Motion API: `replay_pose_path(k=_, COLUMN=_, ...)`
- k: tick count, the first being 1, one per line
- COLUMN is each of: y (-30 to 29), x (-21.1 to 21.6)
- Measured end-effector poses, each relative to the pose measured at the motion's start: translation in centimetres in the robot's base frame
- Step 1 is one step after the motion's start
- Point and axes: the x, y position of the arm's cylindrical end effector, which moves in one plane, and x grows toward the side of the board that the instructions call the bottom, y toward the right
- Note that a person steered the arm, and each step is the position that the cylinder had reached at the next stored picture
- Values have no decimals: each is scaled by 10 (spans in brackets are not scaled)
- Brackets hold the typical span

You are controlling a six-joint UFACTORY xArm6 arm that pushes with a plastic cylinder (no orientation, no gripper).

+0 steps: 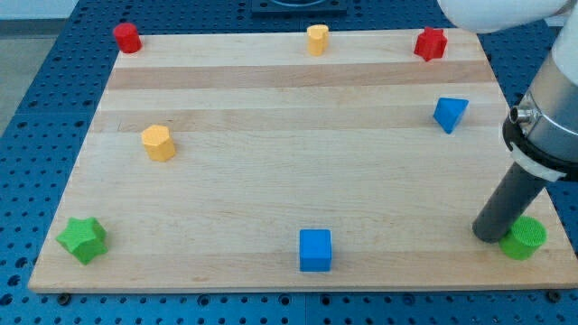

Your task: Move the yellow hexagon to the left center of the board

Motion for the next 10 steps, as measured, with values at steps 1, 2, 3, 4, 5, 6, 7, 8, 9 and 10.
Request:
replay_pose_path(k=1, y=-9, x=-1)
replay_pose_path(k=2, y=-30, x=-7)
replay_pose_path(k=3, y=-53, x=-13)
replay_pose_path(k=4, y=-63, x=-15)
replay_pose_path(k=5, y=-64, x=-18)
replay_pose_path(k=6, y=-81, x=-31)
replay_pose_path(k=7, y=-109, x=-45)
replay_pose_path(k=8, y=-128, x=-50)
replay_pose_path(k=9, y=-139, x=-50)
replay_pose_path(k=10, y=-155, x=-50)
